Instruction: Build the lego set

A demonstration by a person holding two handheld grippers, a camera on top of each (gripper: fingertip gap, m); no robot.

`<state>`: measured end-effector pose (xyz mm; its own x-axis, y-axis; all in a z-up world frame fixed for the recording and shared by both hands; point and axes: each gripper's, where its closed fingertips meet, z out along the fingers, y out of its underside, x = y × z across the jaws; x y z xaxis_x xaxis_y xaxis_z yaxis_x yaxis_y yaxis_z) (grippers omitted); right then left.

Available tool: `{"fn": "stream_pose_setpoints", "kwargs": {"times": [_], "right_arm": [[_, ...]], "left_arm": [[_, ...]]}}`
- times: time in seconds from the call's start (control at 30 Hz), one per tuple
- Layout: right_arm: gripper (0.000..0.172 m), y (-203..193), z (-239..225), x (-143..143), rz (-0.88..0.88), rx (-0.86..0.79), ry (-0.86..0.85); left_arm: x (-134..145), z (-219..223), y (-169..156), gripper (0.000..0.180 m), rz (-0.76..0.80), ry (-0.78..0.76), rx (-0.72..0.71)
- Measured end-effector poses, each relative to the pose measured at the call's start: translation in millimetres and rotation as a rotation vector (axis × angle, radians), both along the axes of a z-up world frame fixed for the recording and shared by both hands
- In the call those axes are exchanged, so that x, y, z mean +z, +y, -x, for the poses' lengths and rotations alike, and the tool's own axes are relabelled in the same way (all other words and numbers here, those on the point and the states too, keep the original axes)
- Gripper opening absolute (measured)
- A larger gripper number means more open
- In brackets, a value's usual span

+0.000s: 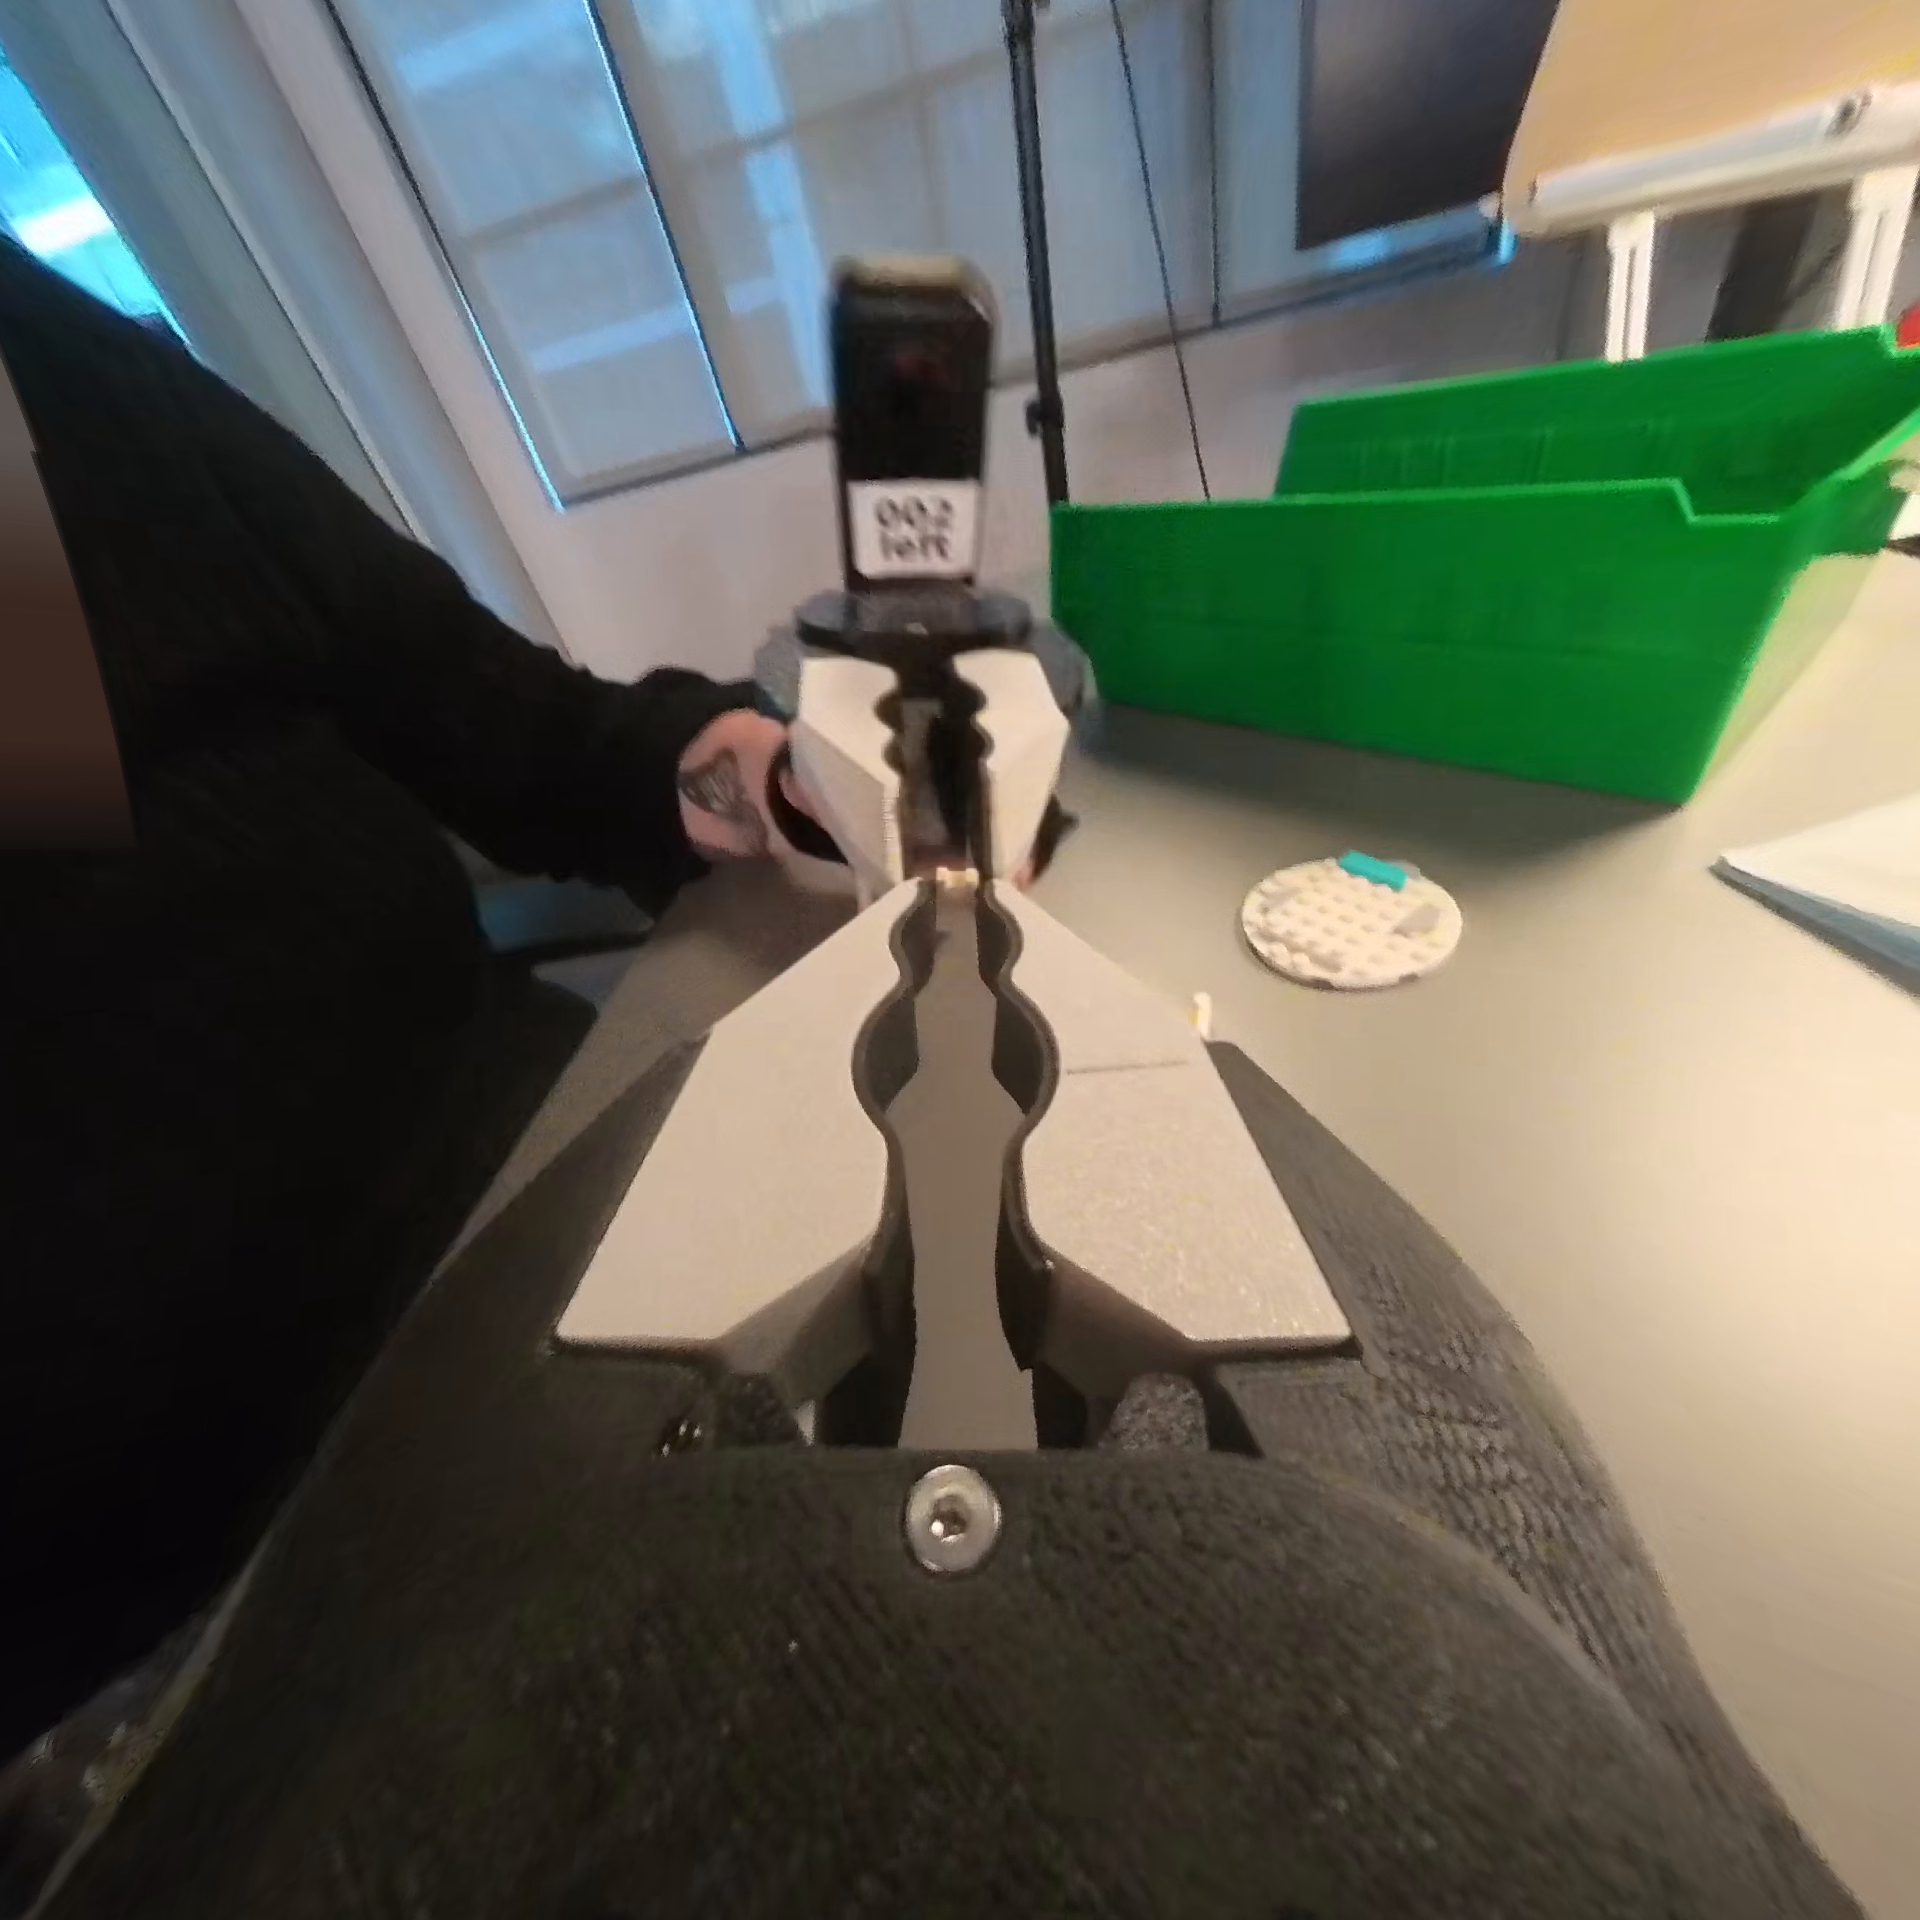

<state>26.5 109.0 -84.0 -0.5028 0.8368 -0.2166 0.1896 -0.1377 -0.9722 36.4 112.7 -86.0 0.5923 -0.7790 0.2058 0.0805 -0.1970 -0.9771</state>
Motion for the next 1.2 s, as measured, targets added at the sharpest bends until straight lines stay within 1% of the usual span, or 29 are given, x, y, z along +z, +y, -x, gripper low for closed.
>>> {"fn": "stream_pose_setpoints", "kwargs": {"times": [0.13,0.2,0.23,0.3,0.37,0.5,0.6,0.7,0.9,0.93,1.1,1.13,1.2], "right_arm": [[0.005,-2.5,-1.8,-20.7,-0.149,0.003,-0.108],[0.005,-5.9,-4.8,-34.4,-0.245,0.021,-0.172],[0.005,-7.6,-5.9,-40.4,-0.284,0.029,-0.198],[0.005,-9.2,-5.9,-47.9,-0.343,0.032,-0.219],[0.005,-8.2,-4.6,-46.4,-0.349,0.022,-0.195],[0.009,-2.3,-1.2,-27.5,-0.241,-0.011,-0.097],[0.01,1.7,-0.1,-23.5,-0.232,-0.032,-0.053],[0.01,-1.0,1.0,-12.7,-0.184,-0.03,0.009],[0.009,-4.1,1.3,-7.4,-0.119,-0.015,0.026],[0.007,-3.7,1.5,-7.2,-0.114,-0.017,0.028],[0.005,-4.1,0.3,-9.5,-0.122,-0.002,0.005],[0.005,-4.7,-0.7,-10.1,-0.12,0.008,0.0],[0.005,-7.6,-2.7,-13.3,-0.127,0.034,-0.017]], "left_arm": [[-21.3,-0.7,-0.5,0.009,-0.065,0.287,0.035],[-35.1,-3.0,-3.8,0.007,-0.071,0.41,0.013],[-41.1,-2.9,-4.7,0.004,-0.072,0.458,0.007],[-48.5,-2.5,-6.4,0.004,-0.065,0.509,-0.005],[-46.7,-1.8,-6.3,0.003,-0.06,0.477,-0.008],[-23.5,3.3,-3.1,0.002,-0.06,0.281,0.009],[-11.5,6.6,-3.3,0.002,-0.04,0.145,-0.003],[-8.6,7.6,-2.5,0.002,-0.017,0.08,-0.013],[-9.3,5.2,-2.0,0.002,-0.003,0.054,-0.021],[-9.5,4.5,-2.2,0.002,-0.004,0.055,-0.023],[-11.5,4.3,-1.5,0.003,-0.007,0.086,-0.003],[-12.8,3.5,-1.7,0.005,-0.026,0.116,0.008],[-21.2,2.0,-2.1,0.019,-0.033,0.209,0.016]]}}
